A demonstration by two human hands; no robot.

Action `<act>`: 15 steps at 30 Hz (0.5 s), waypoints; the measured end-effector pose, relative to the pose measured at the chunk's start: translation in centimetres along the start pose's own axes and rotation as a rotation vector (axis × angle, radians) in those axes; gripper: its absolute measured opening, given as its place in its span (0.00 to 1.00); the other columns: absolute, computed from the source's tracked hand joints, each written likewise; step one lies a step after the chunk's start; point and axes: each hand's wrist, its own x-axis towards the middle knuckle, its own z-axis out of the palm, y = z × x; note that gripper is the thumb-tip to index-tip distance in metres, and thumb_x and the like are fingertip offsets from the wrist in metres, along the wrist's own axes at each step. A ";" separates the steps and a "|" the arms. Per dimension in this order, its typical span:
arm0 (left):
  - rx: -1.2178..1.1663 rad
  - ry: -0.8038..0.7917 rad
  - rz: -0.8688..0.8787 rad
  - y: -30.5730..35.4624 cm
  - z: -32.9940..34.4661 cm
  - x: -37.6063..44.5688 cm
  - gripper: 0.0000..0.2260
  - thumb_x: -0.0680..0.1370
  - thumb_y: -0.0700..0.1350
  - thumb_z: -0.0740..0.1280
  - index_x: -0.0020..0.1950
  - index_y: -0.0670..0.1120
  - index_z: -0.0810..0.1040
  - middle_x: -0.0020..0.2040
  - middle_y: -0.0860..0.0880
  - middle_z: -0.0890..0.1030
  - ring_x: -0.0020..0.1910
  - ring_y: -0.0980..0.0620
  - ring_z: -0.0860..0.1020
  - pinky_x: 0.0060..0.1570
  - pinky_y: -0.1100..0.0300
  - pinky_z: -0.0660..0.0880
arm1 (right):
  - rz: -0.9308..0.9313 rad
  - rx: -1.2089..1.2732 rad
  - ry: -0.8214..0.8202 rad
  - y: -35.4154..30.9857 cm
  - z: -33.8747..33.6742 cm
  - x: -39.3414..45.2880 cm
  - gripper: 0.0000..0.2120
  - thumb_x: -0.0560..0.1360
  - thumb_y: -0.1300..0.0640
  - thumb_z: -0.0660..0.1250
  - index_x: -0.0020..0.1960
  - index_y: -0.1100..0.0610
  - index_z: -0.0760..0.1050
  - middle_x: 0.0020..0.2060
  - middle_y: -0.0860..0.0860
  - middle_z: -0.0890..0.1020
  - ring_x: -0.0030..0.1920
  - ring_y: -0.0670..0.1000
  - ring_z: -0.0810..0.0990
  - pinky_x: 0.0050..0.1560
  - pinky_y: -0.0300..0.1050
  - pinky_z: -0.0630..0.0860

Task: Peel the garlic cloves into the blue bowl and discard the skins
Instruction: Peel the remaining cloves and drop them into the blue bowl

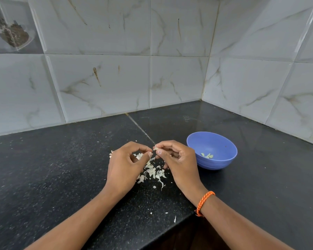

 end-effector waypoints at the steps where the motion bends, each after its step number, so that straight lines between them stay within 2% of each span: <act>1: 0.002 -0.007 -0.001 0.0 0.0 0.0 0.04 0.80 0.49 0.77 0.48 0.59 0.87 0.50 0.61 0.86 0.32 0.48 0.83 0.39 0.41 0.82 | 0.005 0.001 0.003 0.1 0.0 0.1 0.05 0.80 0.62 0.74 0.54 0.56 0.86 0.47 0.49 0.89 0.47 0.52 0.89 0.37 0.43 0.82; 7: 0.003 -0.027 -0.020 -0.1 0.2 -0.1 0.05 0.80 0.48 0.77 0.51 0.59 0.87 0.47 0.61 0.87 0.30 0.53 0.83 0.36 0.51 0.80 | 0.026 0.022 -0.006 0.3 0.0 0.2 0.05 0.79 0.61 0.76 0.54 0.55 0.88 0.48 0.49 0.89 0.49 0.52 0.88 0.40 0.47 0.84; 11: -0.037 -0.042 -0.031 0.4 0.2 -0.2 0.03 0.81 0.47 0.77 0.52 0.55 0.88 0.38 0.61 0.86 0.27 0.58 0.81 0.33 0.67 0.72 | 0.017 0.043 -0.043 0.0 -0.1 0.1 0.04 0.79 0.62 0.76 0.53 0.57 0.88 0.48 0.50 0.89 0.49 0.53 0.88 0.42 0.52 0.85; 15: -0.085 -0.039 -0.044 0.7 -0.1 -0.2 0.02 0.81 0.49 0.76 0.50 0.55 0.89 0.30 0.54 0.84 0.25 0.57 0.78 0.30 0.67 0.70 | 0.018 0.041 -0.072 0.0 0.0 0.1 0.04 0.78 0.62 0.76 0.53 0.57 0.87 0.48 0.50 0.89 0.49 0.52 0.88 0.40 0.46 0.83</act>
